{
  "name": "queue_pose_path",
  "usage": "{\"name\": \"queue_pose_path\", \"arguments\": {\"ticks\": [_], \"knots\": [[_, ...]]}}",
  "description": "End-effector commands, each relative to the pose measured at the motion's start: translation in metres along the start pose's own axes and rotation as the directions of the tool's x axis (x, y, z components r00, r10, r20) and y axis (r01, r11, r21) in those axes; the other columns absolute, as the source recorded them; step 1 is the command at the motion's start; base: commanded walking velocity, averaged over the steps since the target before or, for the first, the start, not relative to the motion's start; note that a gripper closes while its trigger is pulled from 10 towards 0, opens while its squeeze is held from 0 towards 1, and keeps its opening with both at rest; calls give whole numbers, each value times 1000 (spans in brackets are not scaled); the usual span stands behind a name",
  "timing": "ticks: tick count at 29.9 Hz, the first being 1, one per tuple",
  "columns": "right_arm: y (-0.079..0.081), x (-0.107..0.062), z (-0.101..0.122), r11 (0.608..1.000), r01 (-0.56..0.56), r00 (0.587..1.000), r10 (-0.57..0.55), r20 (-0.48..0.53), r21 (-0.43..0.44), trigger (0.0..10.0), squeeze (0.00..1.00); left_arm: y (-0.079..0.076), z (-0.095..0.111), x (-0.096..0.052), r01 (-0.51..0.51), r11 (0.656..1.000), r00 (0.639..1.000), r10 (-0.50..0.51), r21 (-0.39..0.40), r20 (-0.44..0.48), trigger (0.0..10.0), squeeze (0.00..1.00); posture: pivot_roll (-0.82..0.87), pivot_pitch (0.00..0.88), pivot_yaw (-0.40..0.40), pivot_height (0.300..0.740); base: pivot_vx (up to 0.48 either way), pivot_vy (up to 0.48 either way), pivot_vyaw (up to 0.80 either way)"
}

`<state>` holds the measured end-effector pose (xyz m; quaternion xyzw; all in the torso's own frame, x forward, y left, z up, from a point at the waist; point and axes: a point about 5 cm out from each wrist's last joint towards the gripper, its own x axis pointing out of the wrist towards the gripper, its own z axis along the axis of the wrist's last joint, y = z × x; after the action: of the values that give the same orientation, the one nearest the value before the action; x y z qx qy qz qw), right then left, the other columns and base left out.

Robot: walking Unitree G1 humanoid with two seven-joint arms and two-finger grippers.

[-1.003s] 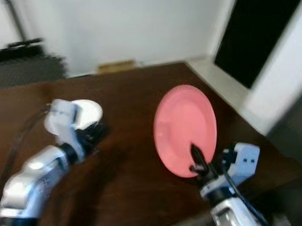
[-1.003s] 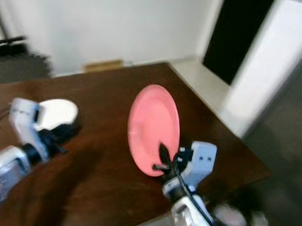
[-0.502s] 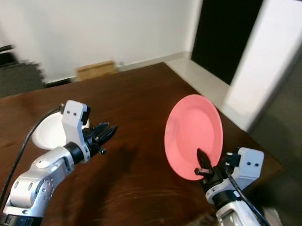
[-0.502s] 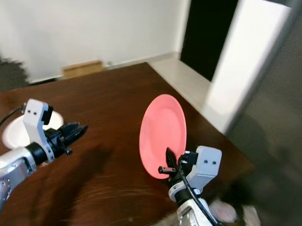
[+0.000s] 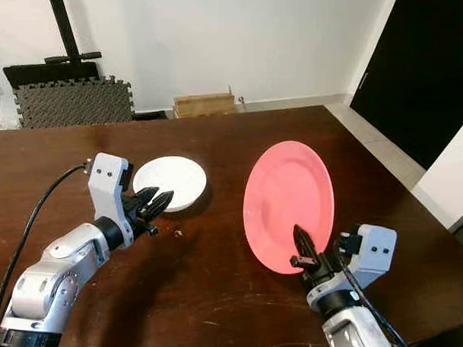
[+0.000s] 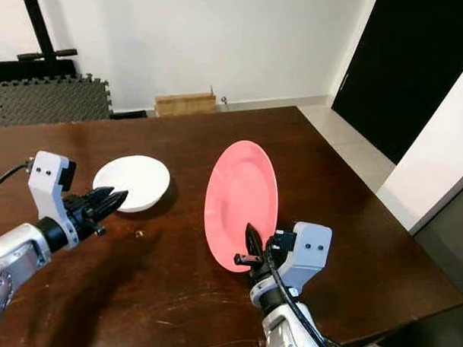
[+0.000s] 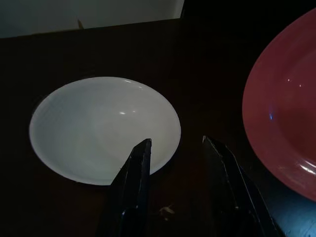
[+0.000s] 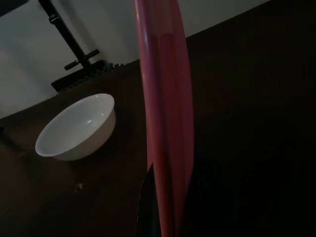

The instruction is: Setting the table

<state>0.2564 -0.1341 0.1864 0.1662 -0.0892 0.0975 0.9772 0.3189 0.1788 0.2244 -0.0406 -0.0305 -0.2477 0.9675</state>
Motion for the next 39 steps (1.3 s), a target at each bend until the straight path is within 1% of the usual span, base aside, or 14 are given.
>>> {"name": "queue_pose_path", "arguments": {"ticks": [1,11,16,29,39], "knots": [[-2,-2,-2,1000,12,1000,-12,-8,2,10000,0,4,-6,-2,-15,1000,999,15,-1,-31,10000,0,41,100,39,740,0,446,0],[-1,-2,-3,1000,11,1000,-10,-10,4,10000,0,3,-7,-2,-10,1000,999,10,11,-37,10000,0,40,100,40,740,0,435,0],[0,-2,-4,1000,11,1000,-11,-10,5,10000,0,2,-6,-2,-2,1000,999,3,28,-34,10000,0,41,100,42,740,0,0,0],[1,0,-4,1000,0,1000,0,-7,-1,10000,0,-4,-9,-2,28,999,999,-27,23,-38,10000,0,44,87,43,740,0,0,0],[2,2,-4,1000,-8,1000,8,-6,-2,10000,0,-3,-9,-1,28,999,999,-27,27,-40,10000,0,46,78,40,740,0,0,0]]}}
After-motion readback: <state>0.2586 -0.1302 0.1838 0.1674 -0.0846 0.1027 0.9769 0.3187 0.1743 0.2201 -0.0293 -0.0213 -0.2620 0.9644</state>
